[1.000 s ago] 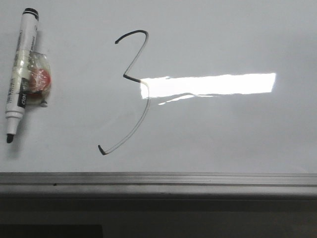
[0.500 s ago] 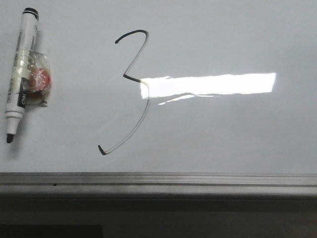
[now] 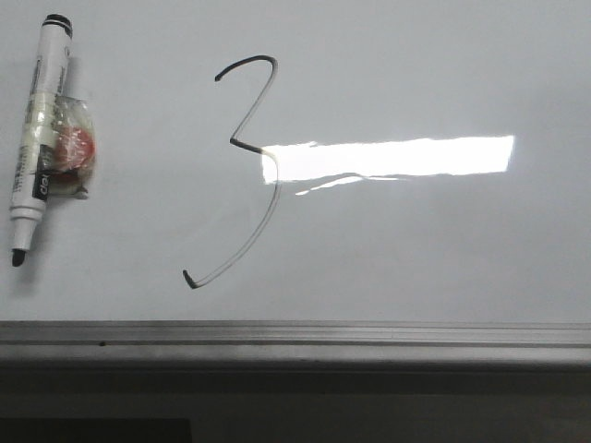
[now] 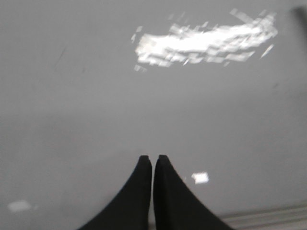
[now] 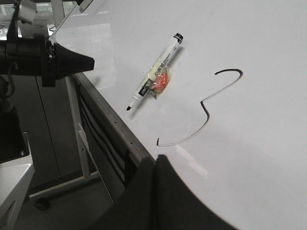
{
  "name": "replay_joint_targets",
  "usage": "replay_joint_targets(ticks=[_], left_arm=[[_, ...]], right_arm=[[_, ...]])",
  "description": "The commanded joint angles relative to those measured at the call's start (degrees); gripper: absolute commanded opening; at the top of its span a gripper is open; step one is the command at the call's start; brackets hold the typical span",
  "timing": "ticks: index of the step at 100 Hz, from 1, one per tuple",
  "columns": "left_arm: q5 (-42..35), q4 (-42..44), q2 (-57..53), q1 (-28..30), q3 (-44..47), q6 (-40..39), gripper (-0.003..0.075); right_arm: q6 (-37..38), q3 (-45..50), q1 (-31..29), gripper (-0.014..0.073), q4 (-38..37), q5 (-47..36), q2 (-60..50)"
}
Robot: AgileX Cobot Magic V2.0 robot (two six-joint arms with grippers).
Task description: Write number 3 on whiteboard
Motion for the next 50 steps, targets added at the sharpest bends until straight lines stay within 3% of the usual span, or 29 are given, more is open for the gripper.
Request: replay_joint_targets(ticks=[1, 50], left_arm=[[-1.8, 0.9, -1.5, 3.1, 0.4, -0.5, -0.002], [-4.4, 0.2, -1.4, 5.5, 3.5, -0.5, -0.002]], right_arm=[[0.0, -1.6, -0.3, -0.0051, -0.5, -4.5, 0.2], [0.0, -1.6, -0.3, -0.0051, -0.5, -4.4, 0.2]])
